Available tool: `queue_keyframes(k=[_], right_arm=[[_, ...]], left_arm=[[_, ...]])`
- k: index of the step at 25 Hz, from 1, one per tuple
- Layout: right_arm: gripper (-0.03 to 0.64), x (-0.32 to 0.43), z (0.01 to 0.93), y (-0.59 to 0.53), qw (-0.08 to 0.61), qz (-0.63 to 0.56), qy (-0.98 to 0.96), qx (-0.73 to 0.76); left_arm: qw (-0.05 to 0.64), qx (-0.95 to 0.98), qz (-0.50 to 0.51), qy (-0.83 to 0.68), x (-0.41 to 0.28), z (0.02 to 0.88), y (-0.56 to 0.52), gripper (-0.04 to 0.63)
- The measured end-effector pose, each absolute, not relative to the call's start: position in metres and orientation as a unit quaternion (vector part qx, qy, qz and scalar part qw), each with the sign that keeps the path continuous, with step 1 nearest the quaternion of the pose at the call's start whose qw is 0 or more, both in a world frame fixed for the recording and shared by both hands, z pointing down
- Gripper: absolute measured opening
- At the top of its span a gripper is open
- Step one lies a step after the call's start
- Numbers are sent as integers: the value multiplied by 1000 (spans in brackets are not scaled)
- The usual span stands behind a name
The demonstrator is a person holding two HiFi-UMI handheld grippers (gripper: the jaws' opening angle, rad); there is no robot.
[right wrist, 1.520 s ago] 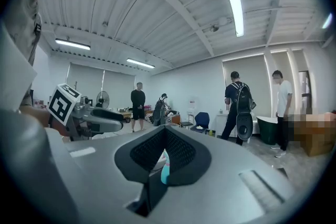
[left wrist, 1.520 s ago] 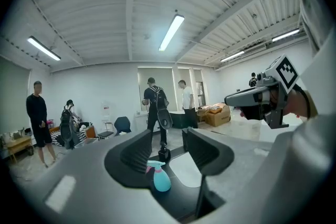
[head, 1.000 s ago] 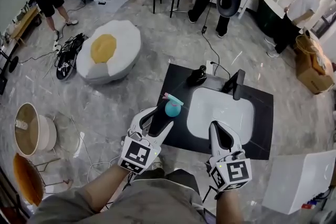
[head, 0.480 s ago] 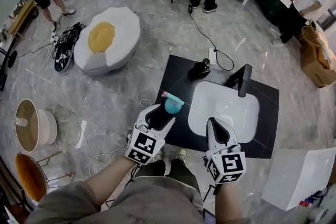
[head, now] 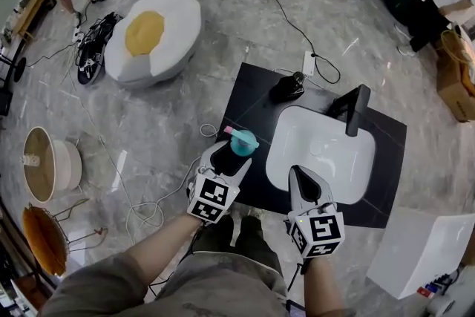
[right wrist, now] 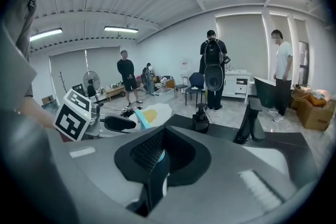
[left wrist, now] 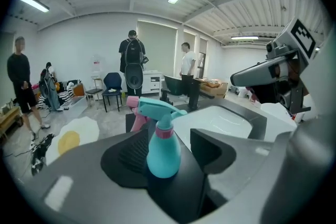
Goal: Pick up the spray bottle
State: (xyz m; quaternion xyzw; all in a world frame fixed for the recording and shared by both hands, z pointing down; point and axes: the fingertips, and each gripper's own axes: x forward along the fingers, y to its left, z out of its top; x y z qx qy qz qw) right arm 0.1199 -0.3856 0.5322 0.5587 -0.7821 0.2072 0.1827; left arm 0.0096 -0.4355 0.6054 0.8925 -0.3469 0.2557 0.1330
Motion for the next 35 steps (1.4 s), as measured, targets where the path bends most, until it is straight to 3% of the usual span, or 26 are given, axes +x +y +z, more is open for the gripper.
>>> queue_keyframes(k=[20, 35], right_arm=[[26, 134, 588, -397, 204, 260, -786, 523], [26, 143, 583, -389, 195, 264, -785, 525]], left_arm=[[116, 844, 213, -479, 25, 634, -487, 259], [83, 861, 199, -460, 32, 612, -481, 241]])
